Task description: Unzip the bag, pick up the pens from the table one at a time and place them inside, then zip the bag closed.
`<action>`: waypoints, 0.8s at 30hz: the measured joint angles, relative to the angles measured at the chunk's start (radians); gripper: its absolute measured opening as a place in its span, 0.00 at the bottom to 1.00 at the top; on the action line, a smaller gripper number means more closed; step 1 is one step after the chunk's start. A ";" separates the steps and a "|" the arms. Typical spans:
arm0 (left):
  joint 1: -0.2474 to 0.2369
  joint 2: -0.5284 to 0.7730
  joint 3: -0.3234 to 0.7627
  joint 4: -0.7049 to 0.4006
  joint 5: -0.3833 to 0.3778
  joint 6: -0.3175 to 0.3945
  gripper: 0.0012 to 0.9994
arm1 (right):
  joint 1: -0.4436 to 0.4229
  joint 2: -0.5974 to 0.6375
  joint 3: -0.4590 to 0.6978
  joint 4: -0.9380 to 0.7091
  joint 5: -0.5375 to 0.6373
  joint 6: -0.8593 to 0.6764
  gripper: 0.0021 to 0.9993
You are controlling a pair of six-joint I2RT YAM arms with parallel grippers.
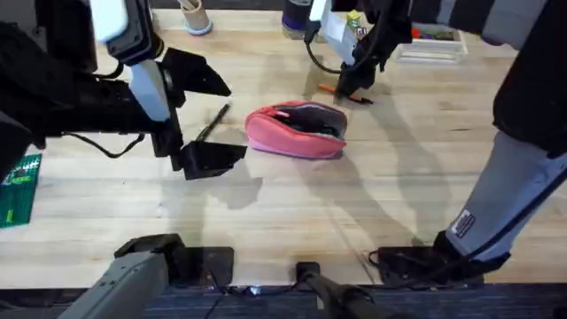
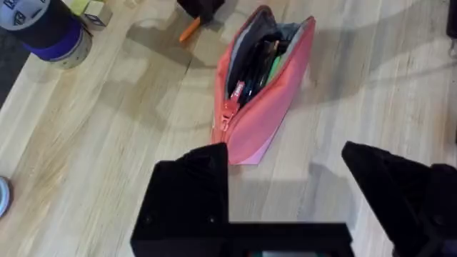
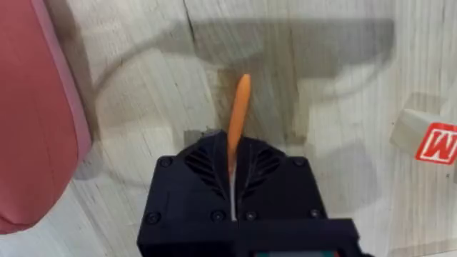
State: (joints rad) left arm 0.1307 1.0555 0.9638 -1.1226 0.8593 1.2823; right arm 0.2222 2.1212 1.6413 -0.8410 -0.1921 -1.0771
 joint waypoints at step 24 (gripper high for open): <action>0.000 0.000 0.000 0.000 0.000 0.000 0.99 | 0.015 -0.283 0.082 -0.279 0.005 -0.001 0.03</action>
State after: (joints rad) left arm 0.1307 1.0556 0.9638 -1.1225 0.8593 1.2826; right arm 0.2372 1.8382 1.7229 -1.1195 -0.1875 -1.0780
